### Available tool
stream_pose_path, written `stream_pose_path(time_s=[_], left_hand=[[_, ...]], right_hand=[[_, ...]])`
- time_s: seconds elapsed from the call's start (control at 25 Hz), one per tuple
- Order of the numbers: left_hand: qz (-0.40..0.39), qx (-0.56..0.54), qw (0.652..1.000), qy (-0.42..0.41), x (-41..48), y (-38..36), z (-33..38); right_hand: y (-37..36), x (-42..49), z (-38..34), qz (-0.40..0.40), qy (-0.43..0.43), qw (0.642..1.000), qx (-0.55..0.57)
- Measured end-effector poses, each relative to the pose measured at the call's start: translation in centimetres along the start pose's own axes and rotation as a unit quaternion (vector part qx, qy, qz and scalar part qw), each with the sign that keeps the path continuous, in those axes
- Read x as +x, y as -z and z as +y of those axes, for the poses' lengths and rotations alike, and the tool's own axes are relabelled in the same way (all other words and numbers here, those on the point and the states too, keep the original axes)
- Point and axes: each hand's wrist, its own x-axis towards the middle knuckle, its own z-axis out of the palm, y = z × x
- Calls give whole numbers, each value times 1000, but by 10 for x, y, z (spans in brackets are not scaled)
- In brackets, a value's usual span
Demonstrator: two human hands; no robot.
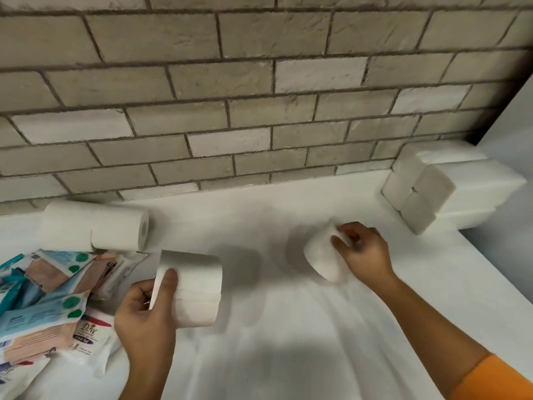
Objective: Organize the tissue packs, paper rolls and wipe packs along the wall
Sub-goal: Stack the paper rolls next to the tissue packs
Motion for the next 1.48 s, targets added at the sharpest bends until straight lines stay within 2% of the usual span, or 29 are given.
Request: stream_pose_path(time_s=[0.28,0.44,0.76,1.04,1.32,1.4,1.48], left_hand=[[-13,-6,1000,3,-34,-35,0],[-15,9,1000,14,-48,-51,3],[-58,32,997,29,-67,-75,3],[-63,30,997,31,-75,-79,-1],[-67,24,997,26,-76,-77,6],[-73,24,997,25,-76,-79,5],[-79,20,996,25,-75,-82,7]], right_hand=[[56,140,40,-3,6,992,-122],[67,189,71,-34,10,980,-194],[59,224,100,-59,55,942,-327],[48,223,113,-63,81,915,-391],[43,207,102,-59,40,926,-372],[36,186,82,-28,27,969,-245],[32,150,47,-29,45,998,-17]])
